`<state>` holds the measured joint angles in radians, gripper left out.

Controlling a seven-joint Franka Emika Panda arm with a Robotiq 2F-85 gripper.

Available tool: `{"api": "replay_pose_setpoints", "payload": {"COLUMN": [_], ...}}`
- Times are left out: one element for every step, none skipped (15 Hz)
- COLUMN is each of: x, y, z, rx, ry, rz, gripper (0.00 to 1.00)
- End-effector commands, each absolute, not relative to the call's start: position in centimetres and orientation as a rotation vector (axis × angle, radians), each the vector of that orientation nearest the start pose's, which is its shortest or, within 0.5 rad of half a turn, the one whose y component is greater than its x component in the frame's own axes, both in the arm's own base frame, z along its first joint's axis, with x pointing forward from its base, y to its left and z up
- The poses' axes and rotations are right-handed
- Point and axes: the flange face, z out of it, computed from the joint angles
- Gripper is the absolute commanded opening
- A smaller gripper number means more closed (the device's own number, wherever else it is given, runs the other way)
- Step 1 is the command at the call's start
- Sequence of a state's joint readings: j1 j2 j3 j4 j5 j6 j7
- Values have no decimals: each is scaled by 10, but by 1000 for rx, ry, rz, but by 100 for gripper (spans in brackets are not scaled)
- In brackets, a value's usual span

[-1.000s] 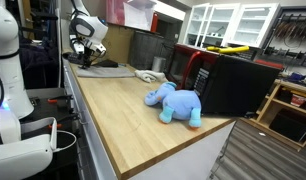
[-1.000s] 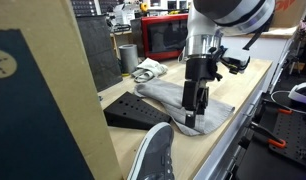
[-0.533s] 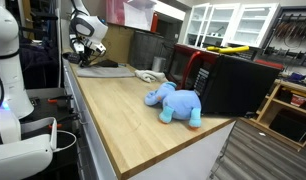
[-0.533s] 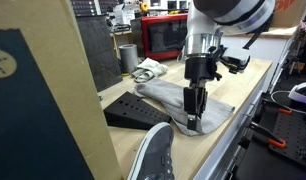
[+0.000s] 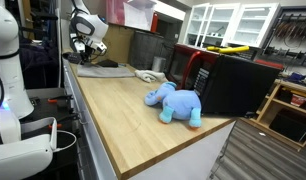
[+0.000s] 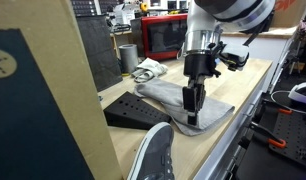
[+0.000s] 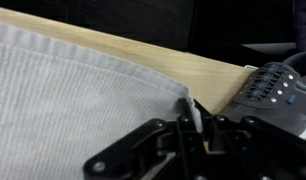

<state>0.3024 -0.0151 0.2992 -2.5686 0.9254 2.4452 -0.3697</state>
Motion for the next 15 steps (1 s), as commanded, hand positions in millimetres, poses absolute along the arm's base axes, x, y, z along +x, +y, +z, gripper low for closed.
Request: {"api": "replay_pose_setpoints", "payload": {"x": [370, 376, 383, 391, 398, 405, 411, 416, 420, 422, 423, 424, 425, 425, 426], "y": [223, 213, 201, 187, 174, 160, 146, 132, 118, 106, 94, 81, 70, 57, 45], "z": [281, 286, 291, 296, 301, 306, 312, 317, 323, 328, 334, 339, 343, 347, 349], "rx": [-2606, -2621, -2644, -2669, -2688, -2709, -2728, -2746, -2764, -2779, -2795, -2812, -2830, -2849, -2865], "ry": [-281, -280, -281, -283, -285, -280, -271, -263, -252, -243, -236, -230, -221, -204, -182], "rz": [148, 127, 99, 68, 43, 14, -8, -31, -47, -62, -86, -114, -134, -157, -169], "gripper": [2, 2, 2, 2, 2, 2, 2, 2, 2, 2, 2, 2, 2, 2, 2]}}
